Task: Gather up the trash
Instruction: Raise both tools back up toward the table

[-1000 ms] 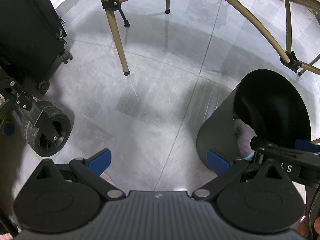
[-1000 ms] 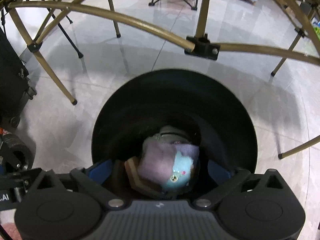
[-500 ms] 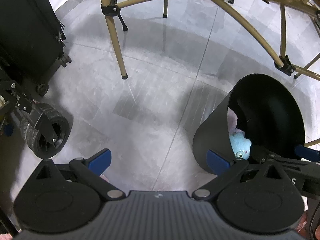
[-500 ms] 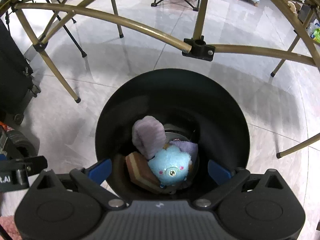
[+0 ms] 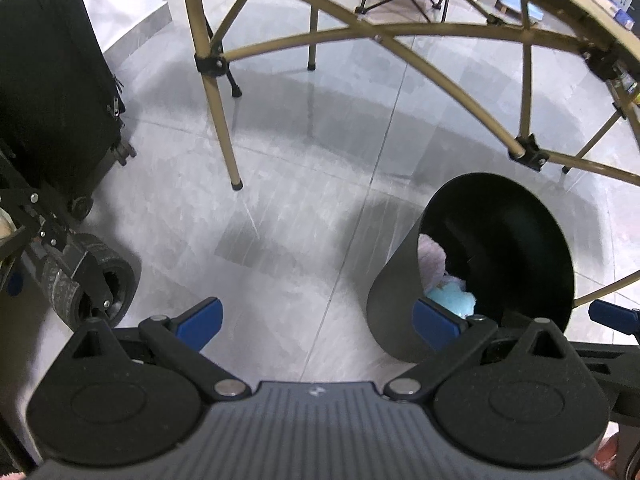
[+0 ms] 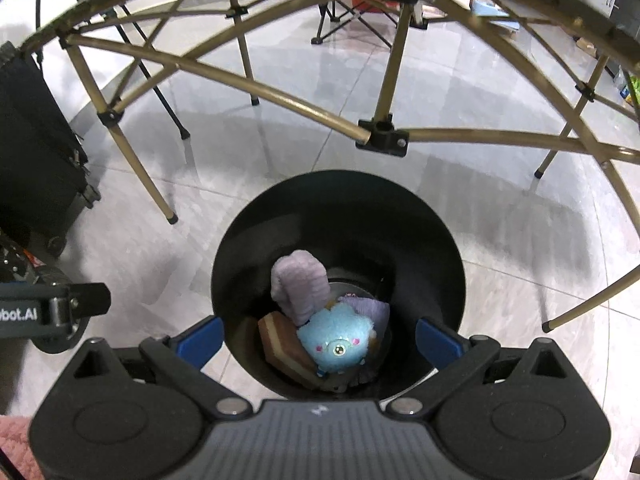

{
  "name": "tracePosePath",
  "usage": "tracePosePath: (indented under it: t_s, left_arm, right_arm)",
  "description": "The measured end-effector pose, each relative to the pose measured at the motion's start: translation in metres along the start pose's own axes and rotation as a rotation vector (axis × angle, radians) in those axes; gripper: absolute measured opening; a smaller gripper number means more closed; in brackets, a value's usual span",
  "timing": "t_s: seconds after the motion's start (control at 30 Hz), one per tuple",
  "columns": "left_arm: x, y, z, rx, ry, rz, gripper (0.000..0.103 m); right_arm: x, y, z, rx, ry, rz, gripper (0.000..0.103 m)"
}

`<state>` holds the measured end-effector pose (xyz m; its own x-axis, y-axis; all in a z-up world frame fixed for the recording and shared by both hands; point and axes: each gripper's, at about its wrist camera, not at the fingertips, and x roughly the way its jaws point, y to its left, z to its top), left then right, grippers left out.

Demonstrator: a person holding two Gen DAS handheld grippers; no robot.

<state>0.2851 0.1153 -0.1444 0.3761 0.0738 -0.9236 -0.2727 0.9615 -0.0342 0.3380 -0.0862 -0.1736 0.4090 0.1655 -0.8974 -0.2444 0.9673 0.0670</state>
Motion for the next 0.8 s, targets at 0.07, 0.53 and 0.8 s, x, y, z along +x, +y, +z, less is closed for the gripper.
tracePosePath:
  t_s: [0.07,0.53,0.8]
  left_arm:
    - [-0.008,0.0,-0.001,0.0,-0.017,-0.013,0.103]
    - [-0.067,-0.018,0.002,0.011,-0.177,-0.08,0.103]
    - [-0.094,-0.038,0.018,0.013,-0.276,-0.106,0.103]
  right_arm:
    - [-0.008,-0.002,-0.001,0.002,-0.016,0.004,0.103]
    - [-0.065,-0.017,-0.006,0.015,-0.149,0.036,0.103]
    - [-0.098,-0.038,0.005,0.06,-0.253,0.058,0.103]
